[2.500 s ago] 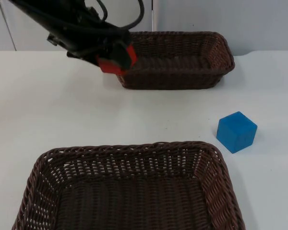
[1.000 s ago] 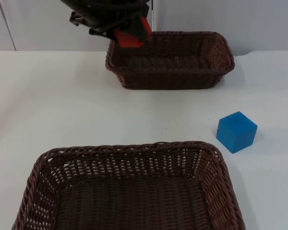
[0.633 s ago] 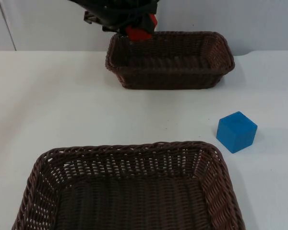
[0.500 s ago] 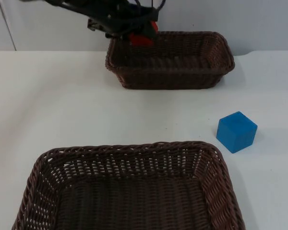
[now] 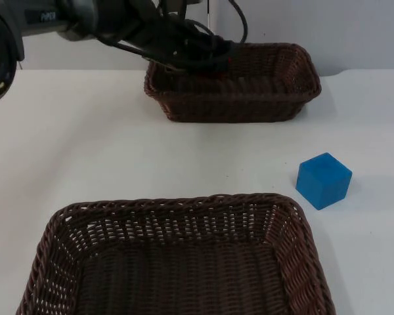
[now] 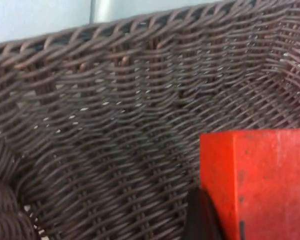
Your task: Pick up one cube with the left hand and place it into the upper basket. Pick up one cube with the right hand and place it into the lower basket.
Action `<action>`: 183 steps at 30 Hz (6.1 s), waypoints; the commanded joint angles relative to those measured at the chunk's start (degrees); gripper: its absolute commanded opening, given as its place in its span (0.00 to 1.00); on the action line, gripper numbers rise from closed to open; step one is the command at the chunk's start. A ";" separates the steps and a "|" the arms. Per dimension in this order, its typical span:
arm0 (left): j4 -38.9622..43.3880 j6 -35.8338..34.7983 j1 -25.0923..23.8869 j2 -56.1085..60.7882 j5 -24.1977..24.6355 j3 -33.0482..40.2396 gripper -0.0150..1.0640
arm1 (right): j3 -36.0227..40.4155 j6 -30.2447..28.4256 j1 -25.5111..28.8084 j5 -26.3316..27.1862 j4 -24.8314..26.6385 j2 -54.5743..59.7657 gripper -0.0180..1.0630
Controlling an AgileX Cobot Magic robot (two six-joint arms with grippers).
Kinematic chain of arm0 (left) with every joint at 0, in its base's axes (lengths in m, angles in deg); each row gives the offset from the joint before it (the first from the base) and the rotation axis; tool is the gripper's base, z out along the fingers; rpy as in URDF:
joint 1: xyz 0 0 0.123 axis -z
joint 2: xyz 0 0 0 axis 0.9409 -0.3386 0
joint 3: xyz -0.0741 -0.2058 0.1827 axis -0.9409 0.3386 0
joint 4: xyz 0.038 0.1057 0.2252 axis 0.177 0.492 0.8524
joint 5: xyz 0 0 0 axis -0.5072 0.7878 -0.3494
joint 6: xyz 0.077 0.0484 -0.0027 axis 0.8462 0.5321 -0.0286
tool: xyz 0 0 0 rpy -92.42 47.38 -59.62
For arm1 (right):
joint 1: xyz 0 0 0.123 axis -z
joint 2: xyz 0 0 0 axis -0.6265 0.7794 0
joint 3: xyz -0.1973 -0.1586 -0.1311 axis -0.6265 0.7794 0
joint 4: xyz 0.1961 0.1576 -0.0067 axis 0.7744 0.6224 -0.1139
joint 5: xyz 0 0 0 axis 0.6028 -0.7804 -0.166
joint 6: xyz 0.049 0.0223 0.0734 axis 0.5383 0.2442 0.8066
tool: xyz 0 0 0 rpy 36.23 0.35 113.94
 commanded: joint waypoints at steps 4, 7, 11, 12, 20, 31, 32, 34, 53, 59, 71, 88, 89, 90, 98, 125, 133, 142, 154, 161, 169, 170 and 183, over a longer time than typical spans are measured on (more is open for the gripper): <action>-0.59 0.24 0.39 -0.67 -0.97 -0.52 0.21 | 0.43 0.00 0.11 -0.02 -0.27 -0.24 0.99; -0.59 0.24 0.39 -0.67 -0.97 -0.52 0.38 | 0.43 0.00 0.11 -0.02 -0.27 -0.24 0.99; -1.29 0.24 0.39 -0.67 -0.76 -0.52 0.62 | 0.43 0.00 0.11 -0.02 -0.27 -0.24 0.99; -1.95 0.24 0.39 -0.67 -0.41 -0.52 0.69 | 0.43 0.00 0.11 -0.02 -0.27 -0.24 0.99; -3.05 0.24 0.39 2.23 4.94 -0.52 0.80 | 0.43 0.00 0.11 -0.02 -0.27 -0.24 0.99; -0.27 -0.19 0.27 11.29 17.64 -0.52 0.80 | 0.43 0.00 0.11 -0.02 -0.27 -0.24 0.99; 0.41 -1.26 0.27 12.33 18.73 -0.52 0.80 | 0.43 0.00 0.11 -0.02 -0.27 -0.24 0.99; 4.06 -4.81 0.27 14.26 20.65 -0.52 0.80 | 0.43 0.00 0.11 -0.02 -0.27 -0.24 0.99; 23.52 -18.37 0.19 22.24 35.50 -0.30 0.80 | 0.43 0.00 0.11 -0.02 -0.27 -0.24 0.99; 23.82 -19.19 0.19 24.03 36.54 0.08 0.80 | 0.43 0.00 0.11 -0.02 -0.27 -0.24 0.99; 24.35 -20.50 0.19 26.99 36.52 0.16 0.80 | 0.43 0.00 0.11 -0.02 -0.27 -0.24 0.99; 24.18 -19.77 0.19 49.60 5.11 43.22 0.80 | 0.43 0.02 0.11 -0.02 -0.13 -0.24 0.99; 24.18 -19.77 0.19 51.50 3.05 46.45 0.80 | 0.43 0.02 0.11 -0.02 -0.13 -0.24 0.99; 24.18 -19.91 0.19 53.07 1.30 49.40 0.80 | 0.43 0.02 0.11 -0.02 -0.13 -0.24 0.99; 23.94 -19.91 0.19 64.97 -4.72 63.33 0.80 | 0.43 0.02 0.11 -0.02 -0.13 -0.24 0.99; 24.94 -22.93 0.19 101.97 -0.01 87.08 0.80 | 0.43 0.02 0.11 -0.02 -0.13 -0.24 0.99; 29.55 -27.83 0.19 112.52 2.63 92.78 0.80 | 0.43 0.02 0.11 -0.02 -0.13 -0.24 0.99; 38.66 -33.49 0.19 120.93 9.73 94.05 0.80 | 0.43 0.02 0.11 0.20 -0.01 -0.24 0.99; 39.47 -34.37 0.19 123.55 11.16 94.05 0.80 | 0.43 0.02 0.11 0.20 -0.01 -0.24 0.99; 39.98 -34.37 0.19 123.55 12.64 94.05 0.80 | 0.43 0.02 0.11 0.20 -0.01 -0.24 0.99; 40.40 -34.37 0.19 123.55 14.30 94.05 0.80 | 0.43 0.02 0.11 0.20 -0.01 -0.24 0.99; 40.40 -34.37 0.19 123.55 14.30 94.05 0.80 | 0.43 0.02 0.11 0.20 -0.01 -0.24 0.99; 40.40 -34.37 0.19 123.55 15.07 94.05 0.80 | -2.25 -2.29 0.11 3.90 -0.01 12.63 0.99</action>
